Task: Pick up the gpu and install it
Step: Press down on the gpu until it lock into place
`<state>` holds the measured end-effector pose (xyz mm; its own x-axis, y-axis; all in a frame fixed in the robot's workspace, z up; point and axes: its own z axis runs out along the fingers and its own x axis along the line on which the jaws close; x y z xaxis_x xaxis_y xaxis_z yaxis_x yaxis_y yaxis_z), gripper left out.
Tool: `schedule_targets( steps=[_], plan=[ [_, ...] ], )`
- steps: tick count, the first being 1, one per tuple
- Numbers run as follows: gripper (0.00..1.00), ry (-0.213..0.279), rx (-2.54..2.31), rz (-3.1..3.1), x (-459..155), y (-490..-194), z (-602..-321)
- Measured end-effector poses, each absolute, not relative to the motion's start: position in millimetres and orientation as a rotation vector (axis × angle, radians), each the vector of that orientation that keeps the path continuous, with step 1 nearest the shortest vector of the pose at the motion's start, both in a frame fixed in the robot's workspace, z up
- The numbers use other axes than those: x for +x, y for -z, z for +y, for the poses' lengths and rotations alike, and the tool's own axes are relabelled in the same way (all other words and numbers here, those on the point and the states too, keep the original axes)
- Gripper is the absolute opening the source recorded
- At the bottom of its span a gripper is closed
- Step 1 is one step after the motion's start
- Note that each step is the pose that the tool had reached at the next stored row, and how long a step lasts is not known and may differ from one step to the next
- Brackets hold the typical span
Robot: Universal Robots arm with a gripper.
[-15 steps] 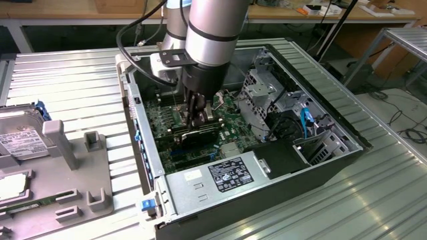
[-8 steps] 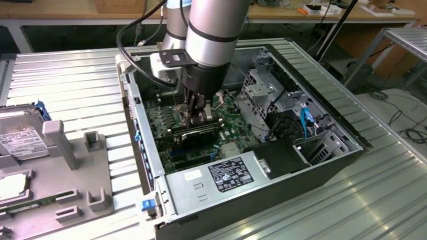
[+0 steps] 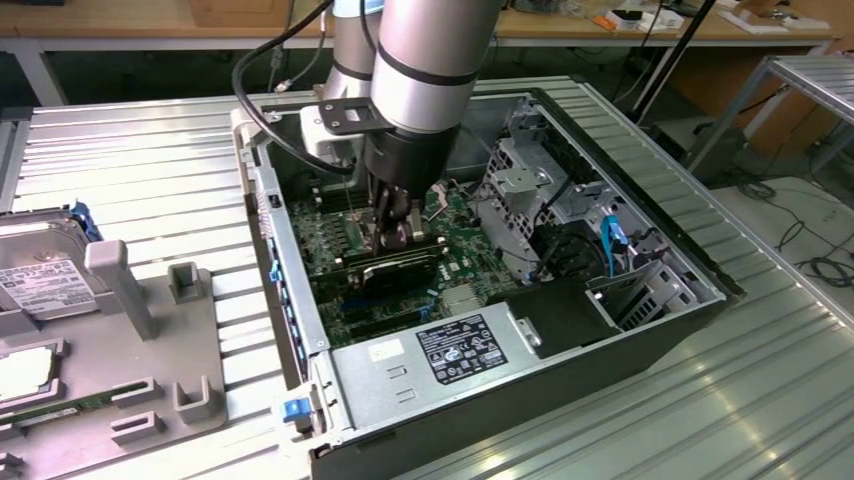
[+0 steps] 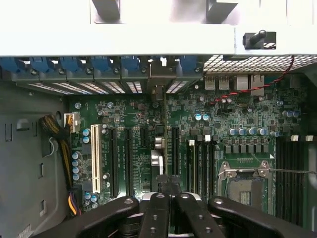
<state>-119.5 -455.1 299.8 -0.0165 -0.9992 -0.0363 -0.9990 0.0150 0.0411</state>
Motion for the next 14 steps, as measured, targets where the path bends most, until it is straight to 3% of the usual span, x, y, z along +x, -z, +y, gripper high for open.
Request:
schedule_targets(
  steps=[14],
  plan=[
    [0.11, 0.095, 2.205, -2.240, -141.0, -303.0, -455.1]
  ],
)
